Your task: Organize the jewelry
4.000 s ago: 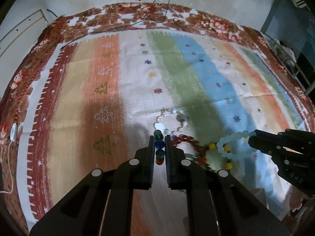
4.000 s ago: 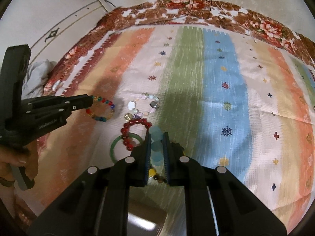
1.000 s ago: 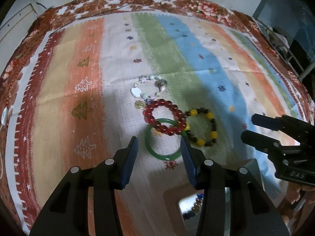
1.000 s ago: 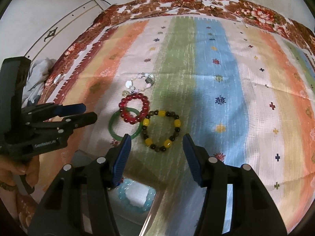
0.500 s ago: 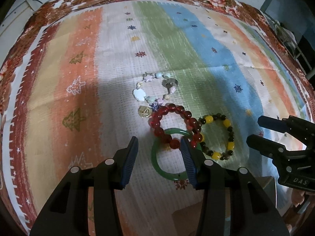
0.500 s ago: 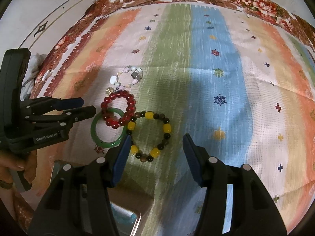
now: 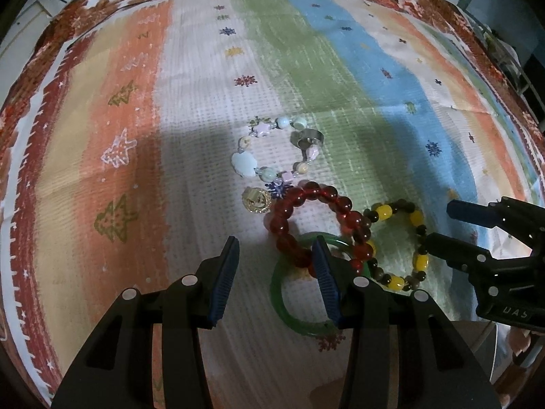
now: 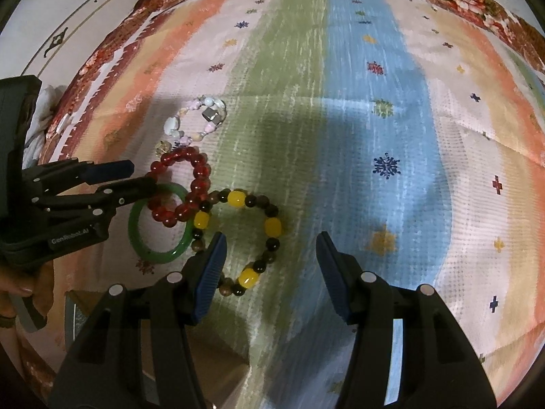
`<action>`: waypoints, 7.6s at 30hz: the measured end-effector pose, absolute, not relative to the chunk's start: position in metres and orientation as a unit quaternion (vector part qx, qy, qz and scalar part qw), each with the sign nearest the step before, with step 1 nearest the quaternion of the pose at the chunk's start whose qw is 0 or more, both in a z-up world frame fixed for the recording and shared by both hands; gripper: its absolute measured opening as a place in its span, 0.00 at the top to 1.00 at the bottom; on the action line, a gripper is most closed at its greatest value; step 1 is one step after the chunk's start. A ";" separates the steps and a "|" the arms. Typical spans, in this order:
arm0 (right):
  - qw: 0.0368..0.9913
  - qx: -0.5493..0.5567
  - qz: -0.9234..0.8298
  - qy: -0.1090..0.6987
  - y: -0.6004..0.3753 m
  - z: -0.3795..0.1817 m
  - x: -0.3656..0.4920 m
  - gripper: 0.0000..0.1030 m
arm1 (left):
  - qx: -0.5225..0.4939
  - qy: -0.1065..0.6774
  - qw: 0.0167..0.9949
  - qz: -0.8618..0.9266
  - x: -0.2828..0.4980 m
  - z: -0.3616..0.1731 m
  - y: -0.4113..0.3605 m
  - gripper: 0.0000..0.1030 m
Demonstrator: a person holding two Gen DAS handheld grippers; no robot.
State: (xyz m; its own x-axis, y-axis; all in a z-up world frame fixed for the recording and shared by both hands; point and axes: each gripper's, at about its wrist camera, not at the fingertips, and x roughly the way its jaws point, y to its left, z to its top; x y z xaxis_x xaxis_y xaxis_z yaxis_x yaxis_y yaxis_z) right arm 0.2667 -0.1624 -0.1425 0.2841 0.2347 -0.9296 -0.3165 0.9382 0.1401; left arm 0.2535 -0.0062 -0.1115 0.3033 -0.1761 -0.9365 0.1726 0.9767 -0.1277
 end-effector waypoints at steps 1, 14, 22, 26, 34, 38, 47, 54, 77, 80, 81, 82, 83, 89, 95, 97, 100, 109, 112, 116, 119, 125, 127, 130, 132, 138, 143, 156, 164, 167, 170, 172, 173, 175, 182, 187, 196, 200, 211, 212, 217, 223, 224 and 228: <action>0.799 -0.037 0.172 0.575 -0.162 -0.144 0.268 0.46 | 0.000 0.581 0.807 -0.108 0.254 -0.112 -0.007 0.58; 0.789 -0.056 0.166 0.589 -0.155 -0.162 0.282 0.46 | 0.011 0.586 0.802 -0.117 0.267 -0.121 -0.011 0.61; 0.794 -0.074 0.153 0.584 -0.156 -0.166 0.284 0.84 | 0.023 0.585 0.802 -0.120 0.267 -0.124 -0.013 0.86; 0.794 -0.072 0.160 0.582 -0.154 -0.164 0.283 0.87 | 0.015 0.583 0.803 -0.120 0.265 -0.120 -0.010 0.87; 0.809 -0.055 0.176 0.558 -0.159 -0.140 0.275 0.87 | -0.008 0.559 0.819 -0.129 0.258 -0.093 -0.006 0.87; 0.819 -0.051 0.186 0.540 -0.156 -0.124 0.269 0.87 | -0.014 0.546 0.826 -0.138 0.253 -0.079 -0.007 0.87; 0.841 -0.045 0.192 0.504 -0.151 -0.095 0.255 0.87 | -0.021 0.519 0.841 -0.148 0.239 -0.051 -0.007 0.87; 0.850 -0.041 0.194 0.488 -0.152 -0.080 0.241 0.87 | -0.030 0.503 0.850 -0.153 0.224 -0.034 -0.004 0.87; 0.870 -0.033 0.225 0.437 -0.152 -0.032 0.188 0.87 | -0.035 0.463 0.867 -0.180 0.177 0.002 -0.011 0.87; 0.873 -0.031 0.228 0.431 -0.152 -0.028 0.181 0.87 | -0.037 0.458 0.869 -0.183 0.170 0.007 -0.012 0.87; 0.874 -0.029 0.227 0.428 -0.153 -0.026 0.179 0.87 | -0.039 0.456 0.870 -0.184 0.167 0.008 -0.011 0.87; 0.875 -0.028 0.228 0.427 -0.153 -0.025 0.176 0.87 | -0.041 0.455 0.870 -0.185 0.166 0.009 -0.011 0.87; 0.875 -0.027 0.230 0.426 -0.153 -0.024 0.175 0.87 | -0.041 0.454 0.870 -0.187 0.163 0.010 -0.011 0.87; 0.876 -0.022 0.238 0.418 -0.155 -0.017 0.160 0.87 | -0.040 0.447 0.872 -0.197 0.147 0.014 -0.014 0.87; 0.877 -0.024 0.247 0.413 -0.155 -0.013 0.145 0.87 | -0.040 0.438 0.874 -0.209 0.131 0.021 -0.020 0.87; 0.877 -0.023 0.248 0.411 -0.156 -0.012 0.141 0.87 | -0.042 0.436 0.873 -0.212 0.125 0.022 -0.021 0.87; 0.876 -0.023 0.254 0.410 -0.156 -0.010 0.134 0.87 | -0.043 0.437 0.872 -0.216 0.116 0.021 -0.023 0.87; 0.871 -0.026 0.265 0.413 -0.154 -0.015 0.112 0.87 | -0.048 0.437 0.870 -0.222 0.091 0.016 -0.023 0.87; 0.868 -0.028 0.266 0.418 -0.154 -0.019 0.104 0.87 | -0.047 0.441 0.868 -0.221 0.085 0.011 -0.025 0.87; 0.866 -0.025 0.268 0.421 -0.153 -0.022 0.097 0.87 | -0.047 0.443 0.867 -0.222 0.080 0.010 -0.026 0.87; 0.865 -0.025 0.269 0.422 -0.154 -0.024 0.094 0.87 | -0.049 0.444 0.867 -0.220 0.079 0.009 -0.026 0.87; 0.866 -0.027 0.256 0.429 -0.155 -0.030 0.096 0.49 | -0.042 0.446 0.874 -0.186 0.081 0.005 -0.021 0.72; 0.869 -0.027 0.249 0.427 -0.157 -0.030 0.098 0.49 | -0.044 0.445 0.876 -0.179 0.083 0.005 -0.016 0.69; 0.868 -0.022 0.247 0.431 -0.159 -0.034 0.104 0.49 | -0.050 0.452 0.875 -0.165 0.092 -0.001 -0.006 0.67; 0.867 -0.023 0.243 0.435 -0.159 -0.038 0.108 0.49 | -0.053 0.457 0.873 -0.160 0.097 -0.004 0.000 0.67; 0.863 -0.023 0.240 0.444 -0.157 -0.043 0.119 0.49 | -0.062 0.468 0.868 -0.154 0.115 -0.009 0.009 0.65; 0.862 -0.030 0.238 0.447 -0.154 -0.047 0.131 0.49 | -0.052 0.482 0.864 -0.135 0.138 -0.017 0.011 0.65; 0.850 -0.035 0.235 0.470 -0.148 -0.063 0.171 0.49 | -0.011 0.510 0.852 -0.117 0.172 -0.037 0.010 0.65; 0.846 -0.039 0.226 0.481 -0.147 -0.071 0.197 0.49 | 0.021 0.535 0.837 -0.113 0.192 -0.059 0.002 0.65; 0.846 -0.042 0.222 0.483 -0.145 -0.074 0.209 0.49 | 0.025 0.545 0.831 -0.105 0.202 -0.068 0.006 0.65; 0.844 -0.044 0.221 0.486 -0.142 -0.077 0.221 0.49 | 0.031 0.556 0.825 -0.099 0.210 -0.078 0.007 0.65; 0.843 -0.049 0.221 0.488 -0.139 -0.079 0.229 0.49 | 0.037 0.561 0.821 -0.100 0.212 -0.083 0.005 0.65; 0.842 -0.052 0.221 0.489 -0.138 -0.080 0.232 0.49 | 0.042 0.564 0.819 -0.101 0.214 -0.086 0.004 0.65; 0.841 -0.057 0.220 0.491 -0.136 -0.083 0.240 0.49 | 0.050 0.569 0.815 -0.097 0.217 -0.091 0.004 0.65; 0.839 -0.065 0.222 0.492 -0.127 -0.093 0.267 0.49 | 0.063 0.582 0.805 -0.098 0.227 -0.105 0.002 0.65; 0.839 -0.088 0.225 0.488 -0.113 -0.104 0.288 0.49 | 0.065 0.590 0.798 -0.104 0.234 -0.114 0.001 0.62; 0.834 -0.112 0.235 0.486 -0.095 -0.120 0.310 0.53 | 0.086 0.594 0.792 -0.112 0.237 -0.122 -0.003 0.69; 0.839 -0.121 0.238 0.475 -0.090 -0.124 0.318 0.58 | 0.078 0.597 0.791 -0.106 0.240 -0.123 0.003 0.81; 0.829 -0.186 0.254 0.462 -0.063 -0.143 0.333 0.64 | 0.041 0.606 0.786 -0.113 0.245 -0.126 0.021 0.93; 0.829 -0.187 0.255 0.462 -0.062 -0.144 0.334 0.64 | 0.041 0.606 0.786 -0.114 0.245 -0.126 0.023 0.92; 0.825 -0.181 0.261 0.468 -0.060 -0.147 0.341 0.73 | 0.040 0.608 0.784 -0.116 0.247 -0.127 0.028 0.92; 0.816 -0.168 0.271 0.482 -0.060 -0.154 0.345 0.86 | 0.039 0.608 0.784 -0.117 0.251 -0.128 0.030 0.92; 0.816 -0.169 0.272 0.481 -0.061 -0.154 0.345 0.86 | 0.039 0.608 0.784 -0.117 0.251 -0.128 0.030 0.92; 0.818 -0.148 0.273 0.483 -0.066 -0.150 0.348 0.90 | 0.039 0.608 0.784 -0.116 0.249 -0.127 0.028 0.92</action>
